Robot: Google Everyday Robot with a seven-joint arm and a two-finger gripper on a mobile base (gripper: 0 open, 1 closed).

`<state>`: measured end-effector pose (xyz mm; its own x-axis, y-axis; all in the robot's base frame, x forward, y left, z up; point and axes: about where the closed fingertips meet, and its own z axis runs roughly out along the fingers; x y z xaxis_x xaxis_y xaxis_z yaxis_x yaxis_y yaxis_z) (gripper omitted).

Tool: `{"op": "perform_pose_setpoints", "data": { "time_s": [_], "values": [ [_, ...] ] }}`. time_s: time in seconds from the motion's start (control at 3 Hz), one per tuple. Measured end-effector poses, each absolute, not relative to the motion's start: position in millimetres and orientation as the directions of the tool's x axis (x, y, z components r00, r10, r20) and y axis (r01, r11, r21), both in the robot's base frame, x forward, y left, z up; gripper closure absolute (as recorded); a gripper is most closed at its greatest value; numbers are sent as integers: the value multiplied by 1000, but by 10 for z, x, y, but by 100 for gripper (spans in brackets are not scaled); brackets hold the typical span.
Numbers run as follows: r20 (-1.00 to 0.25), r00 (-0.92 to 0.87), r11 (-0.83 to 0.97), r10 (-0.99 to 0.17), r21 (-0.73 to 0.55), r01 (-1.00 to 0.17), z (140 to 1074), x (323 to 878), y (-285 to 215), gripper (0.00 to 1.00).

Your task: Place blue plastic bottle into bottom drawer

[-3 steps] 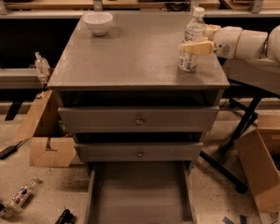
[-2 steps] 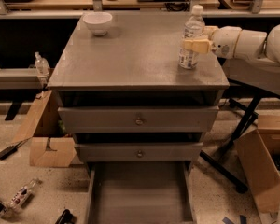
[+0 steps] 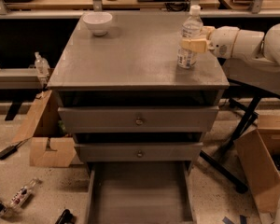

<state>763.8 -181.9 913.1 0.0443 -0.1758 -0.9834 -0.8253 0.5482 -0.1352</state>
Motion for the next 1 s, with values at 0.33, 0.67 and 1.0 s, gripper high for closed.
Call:
{"op": "perform_pose_setpoints", "data": {
  "time_s": [0.33, 0.67, 1.0],
  "values": [
    [-971, 98, 513, -219, -199, -835, 9527, 7426, -1755, 100],
    [-960, 150, 485, -237, -250, -838, 9829, 7013, -1714, 100],
    [-937, 276, 537, -216, -350, -767, 10518, 6255, -1642, 100]
  ]
}}
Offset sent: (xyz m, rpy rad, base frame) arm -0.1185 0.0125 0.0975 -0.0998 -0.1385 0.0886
